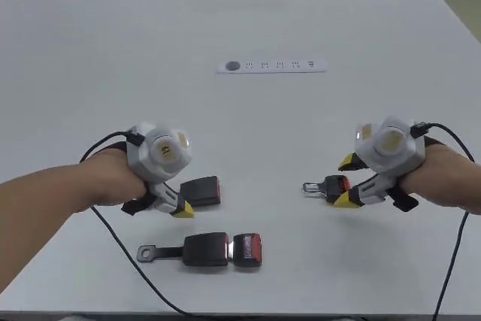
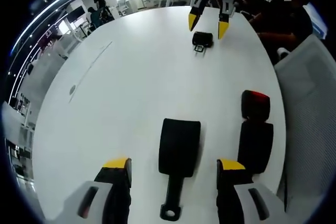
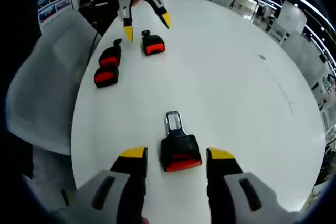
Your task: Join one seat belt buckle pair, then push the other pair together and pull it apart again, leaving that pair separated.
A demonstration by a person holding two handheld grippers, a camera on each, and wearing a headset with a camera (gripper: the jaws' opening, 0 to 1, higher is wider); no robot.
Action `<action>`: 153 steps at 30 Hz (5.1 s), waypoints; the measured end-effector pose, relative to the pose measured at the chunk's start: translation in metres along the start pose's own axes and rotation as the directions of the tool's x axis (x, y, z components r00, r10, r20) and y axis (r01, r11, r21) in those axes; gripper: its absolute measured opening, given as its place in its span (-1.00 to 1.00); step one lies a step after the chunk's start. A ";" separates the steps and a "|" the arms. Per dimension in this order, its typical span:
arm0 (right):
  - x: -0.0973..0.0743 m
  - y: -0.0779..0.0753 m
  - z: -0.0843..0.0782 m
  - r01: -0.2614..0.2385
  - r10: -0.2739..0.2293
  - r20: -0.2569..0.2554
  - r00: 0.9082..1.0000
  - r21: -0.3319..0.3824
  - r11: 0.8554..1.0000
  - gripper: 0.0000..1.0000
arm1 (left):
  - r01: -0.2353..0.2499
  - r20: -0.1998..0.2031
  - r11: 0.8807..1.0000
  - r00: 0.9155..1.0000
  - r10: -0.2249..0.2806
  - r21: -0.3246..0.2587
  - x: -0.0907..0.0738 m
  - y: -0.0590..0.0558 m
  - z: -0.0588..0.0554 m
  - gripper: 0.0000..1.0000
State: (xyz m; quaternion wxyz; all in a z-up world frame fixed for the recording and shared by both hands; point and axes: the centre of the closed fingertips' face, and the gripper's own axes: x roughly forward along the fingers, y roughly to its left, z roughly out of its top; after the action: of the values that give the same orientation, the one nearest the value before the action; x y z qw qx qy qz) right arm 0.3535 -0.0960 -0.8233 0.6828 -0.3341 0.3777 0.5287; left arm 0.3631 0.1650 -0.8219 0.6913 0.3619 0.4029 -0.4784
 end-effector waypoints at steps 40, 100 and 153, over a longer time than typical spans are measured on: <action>0.049 0.016 0.059 -0.059 0.058 -0.013 0.998 -0.095 0.994 -0.33 | 0.123 -0.034 0.983 0.992 -0.120 0.136 0.016 -0.009 0.003 -0.35; 0.096 0.034 0.144 -0.034 0.045 0.061 0.997 -0.170 0.985 -0.38 | 0.199 -0.097 0.952 0.979 -0.181 0.232 0.025 -0.008 0.001 -0.35; -0.010 0.009 -0.045 0.098 -0.095 -0.093 0.991 0.021 0.995 0.06 | 0.084 -0.125 0.949 0.991 -0.048 0.304 0.020 -0.003 0.002 -0.11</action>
State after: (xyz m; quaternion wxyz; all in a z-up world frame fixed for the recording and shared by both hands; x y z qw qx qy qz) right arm 0.3360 -0.1372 -0.8371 0.6936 -0.3673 0.3989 0.4742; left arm 0.3646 0.1552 -0.8399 0.5853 0.4789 0.3747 -0.5363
